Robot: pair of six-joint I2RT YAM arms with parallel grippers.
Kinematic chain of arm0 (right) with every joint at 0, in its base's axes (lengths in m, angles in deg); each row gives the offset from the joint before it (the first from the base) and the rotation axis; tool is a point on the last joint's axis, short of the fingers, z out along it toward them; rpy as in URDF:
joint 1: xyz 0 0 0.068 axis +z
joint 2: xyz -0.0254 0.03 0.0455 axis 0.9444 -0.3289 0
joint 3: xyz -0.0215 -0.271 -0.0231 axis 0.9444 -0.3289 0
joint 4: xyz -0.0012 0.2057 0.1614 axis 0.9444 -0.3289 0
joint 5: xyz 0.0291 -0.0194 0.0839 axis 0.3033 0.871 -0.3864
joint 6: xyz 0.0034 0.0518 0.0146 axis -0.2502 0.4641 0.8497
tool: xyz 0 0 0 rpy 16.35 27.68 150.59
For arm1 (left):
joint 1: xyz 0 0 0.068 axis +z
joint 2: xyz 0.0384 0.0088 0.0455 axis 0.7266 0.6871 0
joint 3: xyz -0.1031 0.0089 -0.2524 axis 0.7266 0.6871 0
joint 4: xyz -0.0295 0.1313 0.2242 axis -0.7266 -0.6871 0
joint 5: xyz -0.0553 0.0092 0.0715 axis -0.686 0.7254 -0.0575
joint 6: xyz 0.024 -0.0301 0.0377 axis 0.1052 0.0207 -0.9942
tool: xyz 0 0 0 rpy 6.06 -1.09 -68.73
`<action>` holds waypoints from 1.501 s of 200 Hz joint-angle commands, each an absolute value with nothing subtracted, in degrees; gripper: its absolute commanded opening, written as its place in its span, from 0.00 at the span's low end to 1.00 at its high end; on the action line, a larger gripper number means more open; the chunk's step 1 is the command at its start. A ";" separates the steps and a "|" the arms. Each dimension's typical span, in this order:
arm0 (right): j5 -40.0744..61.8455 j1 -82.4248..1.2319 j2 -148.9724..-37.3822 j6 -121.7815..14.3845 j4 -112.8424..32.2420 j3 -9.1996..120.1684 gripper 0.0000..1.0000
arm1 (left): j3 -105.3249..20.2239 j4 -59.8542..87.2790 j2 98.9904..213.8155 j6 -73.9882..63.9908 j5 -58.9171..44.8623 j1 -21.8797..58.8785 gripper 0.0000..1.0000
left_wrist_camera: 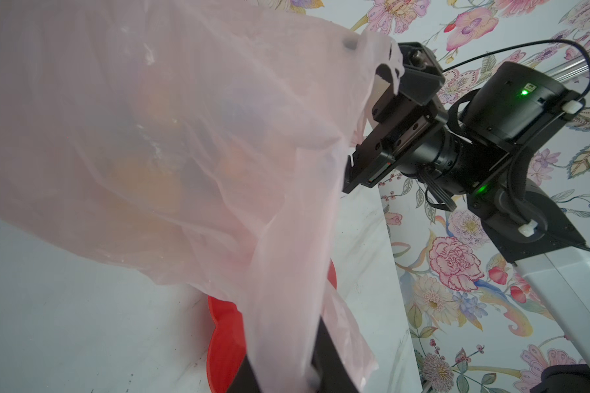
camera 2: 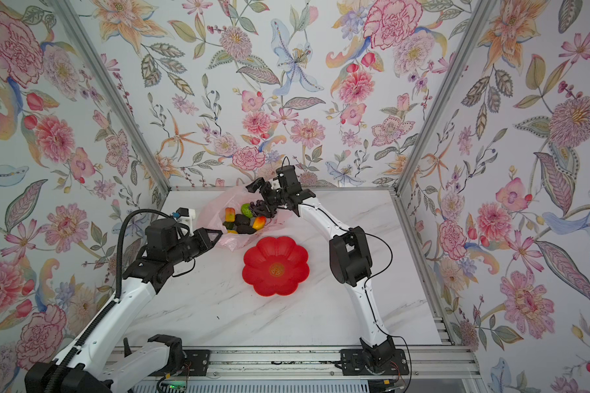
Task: Place the fruits into the plastic bag
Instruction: Place the fruit in the plastic bag.
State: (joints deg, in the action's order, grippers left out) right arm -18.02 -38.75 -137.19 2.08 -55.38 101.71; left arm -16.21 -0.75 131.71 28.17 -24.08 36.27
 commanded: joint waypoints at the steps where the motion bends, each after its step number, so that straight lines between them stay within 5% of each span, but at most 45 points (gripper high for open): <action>1: -17.47 -38.28 -134.91 -5.38 -64.84 102.66 0.99 | -16.39 -1.31 130.13 28.05 -23.10 36.02 0.19; 122: -10.71 -35.36 -122.58 -21.60 -83.55 101.03 0.99 | -16.38 -0.94 128.87 28.52 -24.16 35.96 0.20; 227: 17.87 -27.15 -110.67 -58.25 -92.63 104.90 0.99 | -16.38 1.35 129.72 28.72 -26.15 35.94 0.20; 269: 23.48 -29.75 -105.05 -60.13 -88.75 96.76 0.99 | -16.38 1.52 129.74 28.47 -26.31 35.88 0.20; 300: 17.24 -39.13 -96.06 -51.50 -76.42 79.17 0.99 | -16.67 1.10 129.68 28.08 -26.31 35.88 0.20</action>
